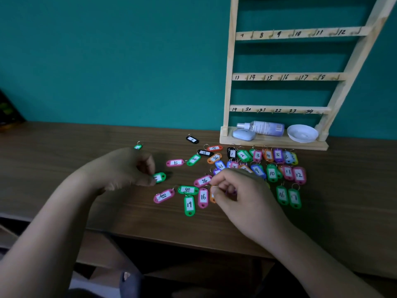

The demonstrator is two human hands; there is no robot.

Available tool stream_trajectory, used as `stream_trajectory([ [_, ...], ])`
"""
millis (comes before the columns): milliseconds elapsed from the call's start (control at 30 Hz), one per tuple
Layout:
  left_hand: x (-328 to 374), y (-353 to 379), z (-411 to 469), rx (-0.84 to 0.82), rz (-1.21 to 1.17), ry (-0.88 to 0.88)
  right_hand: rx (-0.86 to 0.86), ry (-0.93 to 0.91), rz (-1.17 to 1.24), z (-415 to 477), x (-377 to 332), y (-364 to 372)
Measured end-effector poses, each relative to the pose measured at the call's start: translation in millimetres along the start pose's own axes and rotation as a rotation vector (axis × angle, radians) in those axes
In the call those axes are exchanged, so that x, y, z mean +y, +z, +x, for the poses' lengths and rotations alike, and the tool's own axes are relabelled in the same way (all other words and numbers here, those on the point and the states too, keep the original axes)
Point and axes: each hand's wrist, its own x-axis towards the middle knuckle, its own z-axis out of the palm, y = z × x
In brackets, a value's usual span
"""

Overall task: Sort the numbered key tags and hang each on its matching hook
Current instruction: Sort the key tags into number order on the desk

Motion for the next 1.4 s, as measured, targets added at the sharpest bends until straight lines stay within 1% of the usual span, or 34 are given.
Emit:
stream_trajectory([
  [100, 10.0, 4.4, -6.3, 0.066, -0.104, 0.121, -0.006, -0.023, 0.011, -0.2, -3.4, 3.4],
  [200, 25.8, 14.0, -9.7, 0.007, -0.291, 0.257, -0.019, -0.013, 0.038, -0.3, -5.6, 5.5],
  [267, 34.3, 20.4, -9.0, -0.010, -0.364, 0.319, -0.033, 0.007, 0.076, -0.1, -8.1, 6.7],
  [333, 40.4, 25.4, -7.4, -0.025, -0.414, 0.345, -0.032, 0.042, 0.152, 0.8, -9.5, 6.9],
  [400, 44.4, 29.1, -6.1, -0.012, -0.466, 0.331, -0.036, 0.080, 0.216, 1.1, -9.5, 6.1],
  [500, 46.8, 31.3, -3.7, 0.036, -0.541, 0.327, -0.023, 0.111, 0.244, 0.9, -7.1, 4.2],
  [567, 48.7, 33.7, -2.7, 0.042, -0.596, 0.357, -0.012, 0.104, 0.234, 1.5, -5.5, 3.2],
  [667, 55.1, 41.6, -1.5, 0.044, -0.652, 0.393, -0.051, 0.128, 0.310, 2.2, -3.3, 2.5],
  [733, 60.8, 47.9, -1.5, 0.044, -0.651, 0.415, -0.091, 0.165, 0.386, 2.6, -1.9, 1.3],
  [833, 64.5, 52.0, -2.5, 0.038, -0.646, 0.426, -0.107, 0.209, 0.447, 3.9, -1.2, -0.9],
  [967, 61.1, 48.2, -0.7, 0.026, -0.660, 0.339, -0.078, 0.237, 0.417, 4.2, 1.4, -5.8],
  [1000, 58.7, 46.6, 0.6, 0.030, -0.620, 0.313, -0.071, 0.242, 0.392, 3.8, 1.9, -7.5],
  [1100, 46.2, 41.8, 4.2, 0.068, -0.389, 0.282, -0.055, 0.258, 0.358, 3.7, 2.4, -11.7],
  [1167, 37.3, 37.4, 5.0, 0.057, -0.285, 0.280, -0.050, 0.264, 0.357, 4.7, 1.1, -12.2],
  [1233, 31.7, 34.6, 5.4, 0.012, -0.231, 0.269, -0.047, 0.261, 0.354, 5.6, -0.2, -11.7],
  [1400, 28.6, 39.8, 11.8, -0.040, -0.121, 0.219, -0.059, 0.240, 0.326, 3.1, -0.5, -11.3],
])
